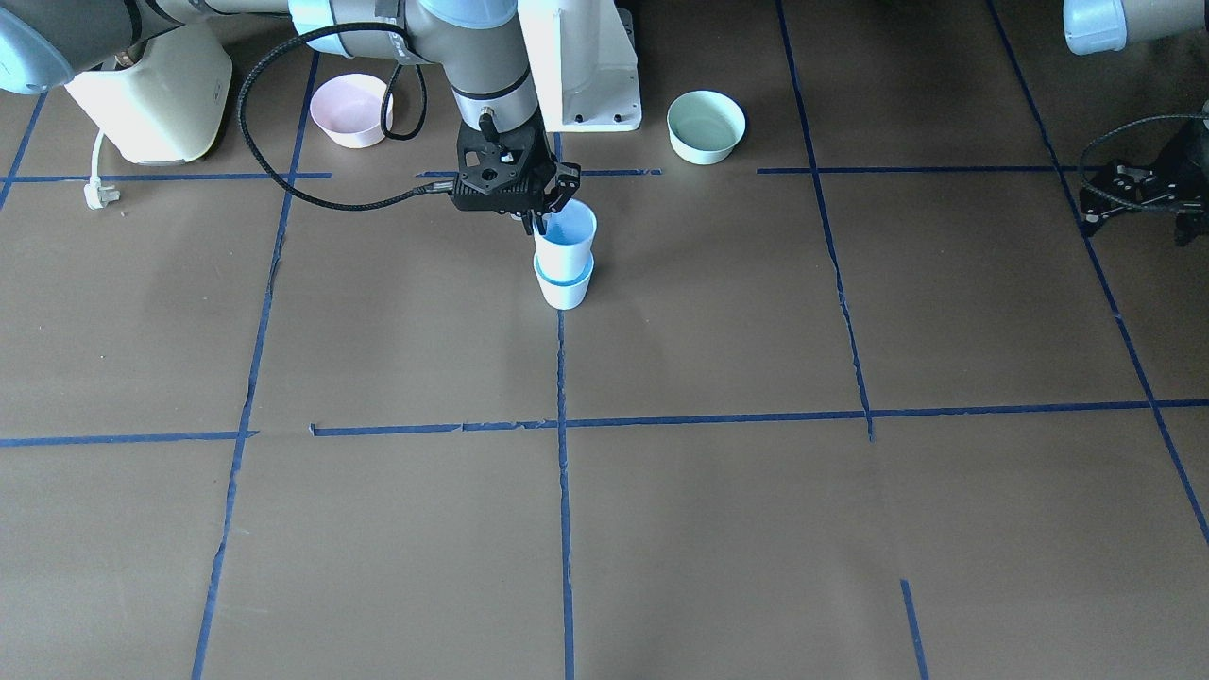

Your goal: Stack blue cups with both arms

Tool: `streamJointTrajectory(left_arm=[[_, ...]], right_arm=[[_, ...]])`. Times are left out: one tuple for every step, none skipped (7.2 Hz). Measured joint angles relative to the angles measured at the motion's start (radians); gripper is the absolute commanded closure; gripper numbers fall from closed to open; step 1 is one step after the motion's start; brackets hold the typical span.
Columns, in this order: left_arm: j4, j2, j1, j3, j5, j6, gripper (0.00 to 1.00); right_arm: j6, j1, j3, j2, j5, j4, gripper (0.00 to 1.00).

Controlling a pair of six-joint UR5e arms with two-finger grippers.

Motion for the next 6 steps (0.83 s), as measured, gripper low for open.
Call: streamJointTrajectory(left_arm=[[0.000,0.000,0.000,-0.001,0.000,0.000,0.00],[0.000,-0.001,0.000,-0.001,0.000,-0.001,0.00],[0.000,-0.001,0.000,-0.001,0.001,-0.002,0.00],[0.000,-0.001,0.000,-0.001,0.001,-0.001,0.00],[0.000,0.000,0.000,-0.001,0.000,0.000,0.00],[0.000,0.001,-0.001,0.000,0.000,0.001,0.00]], right_arm=[[0.000,0.000,0.001,0.000,0.000,0.000,0.00],[0.000,0.000,0.001,0.000,-0.001,0.000,0.00],[0.000,0.000,0.002,0.000,-0.001,0.000,0.00],[0.000,0.002,0.007,0.000,0.000,0.000,0.00],[-0.001,0.014,0.019,-0.001,0.001,-0.001,0.00],[-0.005,0.043,0.040,-0.011,0.004,-0.004,0.00]])
